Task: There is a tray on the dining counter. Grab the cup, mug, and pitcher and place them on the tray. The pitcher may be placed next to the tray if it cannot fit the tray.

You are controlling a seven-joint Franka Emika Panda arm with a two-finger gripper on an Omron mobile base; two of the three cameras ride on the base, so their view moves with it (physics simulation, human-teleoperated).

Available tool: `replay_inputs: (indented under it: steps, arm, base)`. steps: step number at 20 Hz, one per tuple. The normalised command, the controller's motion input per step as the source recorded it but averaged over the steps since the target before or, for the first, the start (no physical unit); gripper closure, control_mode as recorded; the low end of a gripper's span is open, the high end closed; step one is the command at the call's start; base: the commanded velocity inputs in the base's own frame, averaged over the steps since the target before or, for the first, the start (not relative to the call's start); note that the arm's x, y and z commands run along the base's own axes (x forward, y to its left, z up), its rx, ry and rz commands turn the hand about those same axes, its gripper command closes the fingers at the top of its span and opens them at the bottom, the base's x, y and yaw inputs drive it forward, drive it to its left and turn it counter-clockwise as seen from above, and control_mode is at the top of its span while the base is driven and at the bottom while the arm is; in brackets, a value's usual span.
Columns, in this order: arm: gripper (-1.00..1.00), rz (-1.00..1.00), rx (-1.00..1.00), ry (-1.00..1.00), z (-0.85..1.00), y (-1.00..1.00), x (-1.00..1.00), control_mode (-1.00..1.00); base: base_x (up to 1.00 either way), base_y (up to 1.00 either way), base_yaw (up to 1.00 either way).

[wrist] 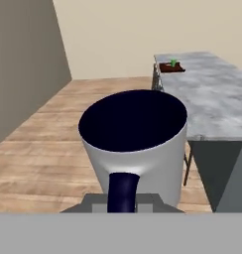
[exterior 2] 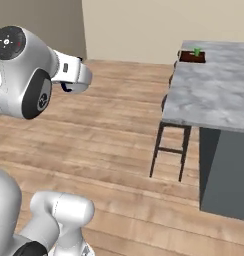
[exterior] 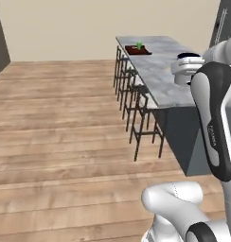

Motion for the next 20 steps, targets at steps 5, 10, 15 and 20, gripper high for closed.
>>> replay_inputs:
  steps: [5, 10, 15, 20]
  arm:
    - [1.00, 0.00, 0.00, 0.00, 0.00, 0.00, 0.00, 1.00]
    - [1.00, 0.00, 0.00, 0.00, 0.00, 0.00, 0.00, 1.00]
    - [1.00, 0.00, 0.00, 0.00, 0.00, 0.00, 0.00, 1.00]
    - [1.00, 0.00, 0.00, 0.00, 0.00, 0.00, 0.00, 1.00]
  base:
    - [1.00, 1.00, -0.46]
    - [0.95, 1.00, -0.41]
    - [0.83, 1.00, -0.39]
    - [0.75, 1.00, -0.38]
